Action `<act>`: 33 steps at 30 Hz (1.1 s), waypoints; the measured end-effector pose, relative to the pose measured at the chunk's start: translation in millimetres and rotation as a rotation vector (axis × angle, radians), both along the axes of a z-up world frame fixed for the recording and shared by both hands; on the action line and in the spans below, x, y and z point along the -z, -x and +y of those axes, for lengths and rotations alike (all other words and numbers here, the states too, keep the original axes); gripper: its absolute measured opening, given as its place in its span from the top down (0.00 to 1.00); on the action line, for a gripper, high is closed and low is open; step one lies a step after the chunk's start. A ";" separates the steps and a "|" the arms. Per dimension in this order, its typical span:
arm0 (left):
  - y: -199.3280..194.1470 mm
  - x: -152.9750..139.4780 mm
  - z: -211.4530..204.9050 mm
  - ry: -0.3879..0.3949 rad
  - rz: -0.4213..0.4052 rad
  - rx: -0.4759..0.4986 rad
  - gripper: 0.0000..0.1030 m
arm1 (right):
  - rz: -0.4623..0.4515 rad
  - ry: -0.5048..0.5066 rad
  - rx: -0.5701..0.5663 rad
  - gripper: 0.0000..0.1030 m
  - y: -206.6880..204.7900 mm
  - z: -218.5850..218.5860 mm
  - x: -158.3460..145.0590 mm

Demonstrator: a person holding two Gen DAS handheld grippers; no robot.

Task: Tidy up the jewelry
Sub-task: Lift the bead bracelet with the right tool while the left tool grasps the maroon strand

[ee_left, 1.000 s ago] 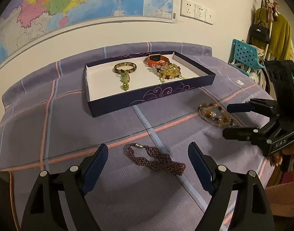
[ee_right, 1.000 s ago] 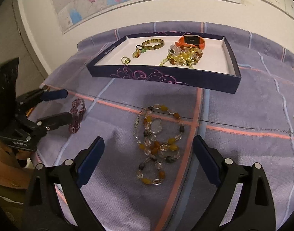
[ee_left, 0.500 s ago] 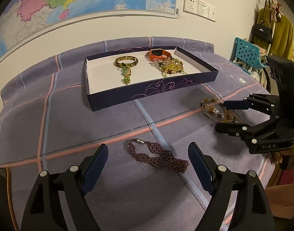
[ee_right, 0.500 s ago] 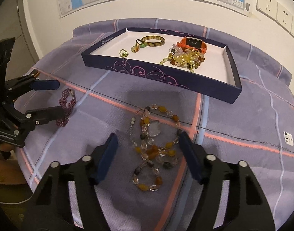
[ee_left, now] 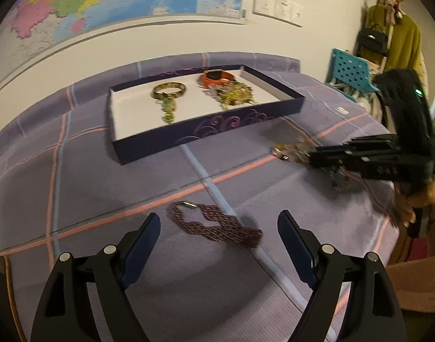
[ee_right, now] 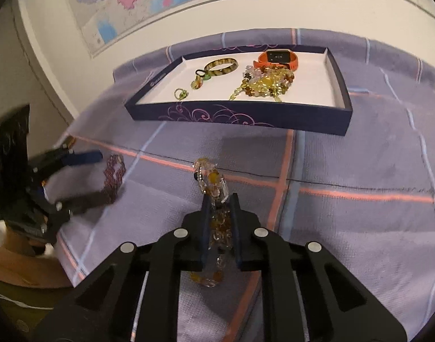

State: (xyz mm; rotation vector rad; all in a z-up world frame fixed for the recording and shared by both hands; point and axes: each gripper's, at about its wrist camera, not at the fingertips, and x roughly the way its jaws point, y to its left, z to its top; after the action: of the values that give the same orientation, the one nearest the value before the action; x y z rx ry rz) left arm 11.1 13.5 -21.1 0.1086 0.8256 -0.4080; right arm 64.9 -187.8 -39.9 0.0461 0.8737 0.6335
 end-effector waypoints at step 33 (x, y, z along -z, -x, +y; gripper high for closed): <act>-14.0 5.8 -1.0 -0.016 0.018 -0.011 0.90 | -0.111 0.183 -0.036 0.60 12.8 35.5 -0.5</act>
State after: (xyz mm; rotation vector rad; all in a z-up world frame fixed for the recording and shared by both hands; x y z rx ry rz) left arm 25.1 12.5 -26.9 0.1155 0.8466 -0.3926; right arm 52.1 -152.3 -39.4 -0.1686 0.8229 0.5820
